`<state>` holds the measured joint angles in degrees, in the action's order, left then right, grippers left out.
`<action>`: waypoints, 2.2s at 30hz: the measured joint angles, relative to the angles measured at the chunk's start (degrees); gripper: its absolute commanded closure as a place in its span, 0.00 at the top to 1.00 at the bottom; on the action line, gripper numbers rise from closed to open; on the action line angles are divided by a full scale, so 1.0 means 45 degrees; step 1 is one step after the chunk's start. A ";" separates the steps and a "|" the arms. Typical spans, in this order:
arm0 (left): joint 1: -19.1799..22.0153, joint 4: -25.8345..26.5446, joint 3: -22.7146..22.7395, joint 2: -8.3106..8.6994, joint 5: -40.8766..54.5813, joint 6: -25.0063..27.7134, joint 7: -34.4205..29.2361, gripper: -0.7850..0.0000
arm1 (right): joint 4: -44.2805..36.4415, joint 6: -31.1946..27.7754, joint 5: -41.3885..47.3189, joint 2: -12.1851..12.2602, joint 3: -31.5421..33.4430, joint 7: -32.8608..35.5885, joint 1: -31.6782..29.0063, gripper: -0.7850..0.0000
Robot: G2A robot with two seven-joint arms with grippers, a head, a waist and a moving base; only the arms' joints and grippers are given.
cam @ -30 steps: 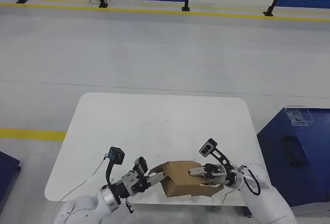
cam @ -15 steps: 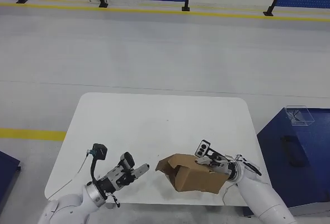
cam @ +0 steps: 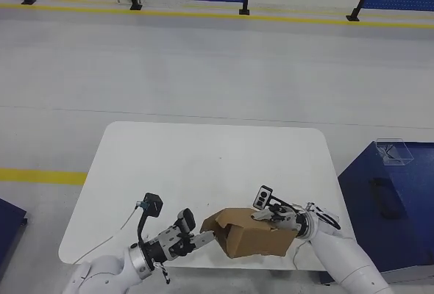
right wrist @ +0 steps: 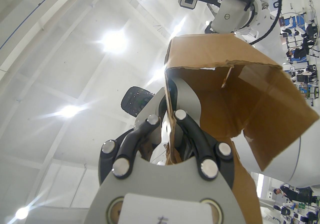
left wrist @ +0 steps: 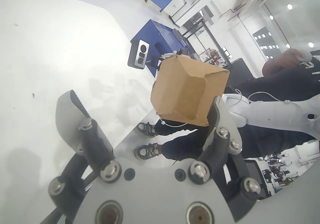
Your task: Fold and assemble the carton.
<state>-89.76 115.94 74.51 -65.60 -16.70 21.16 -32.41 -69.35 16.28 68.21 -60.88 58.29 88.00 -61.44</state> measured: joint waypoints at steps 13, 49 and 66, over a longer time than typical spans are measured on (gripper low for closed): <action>-0.0153 -0.0080 0.0059 0.0105 -0.0258 0.0107 -0.0210 1.00 | 0.0039 0.0000 0.0367 0.0087 -0.0081 0.0000 0.0047 0.00; 0.0490 -0.0703 0.0025 0.0118 -0.0630 -0.0237 0.1172 1.00 | 0.0060 0.0000 0.1240 0.0433 -0.0867 0.0000 0.0457 0.00; 0.0962 -0.0628 -0.1300 0.0100 -0.1155 -0.0187 0.0089 1.00 | -0.0063 0.0000 0.0735 0.0378 -0.1223 0.0000 0.0414 0.00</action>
<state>-85.43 113.12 68.67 -65.15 -21.90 20.32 -32.01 -69.63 16.28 71.52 -59.18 52.79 88.00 -59.58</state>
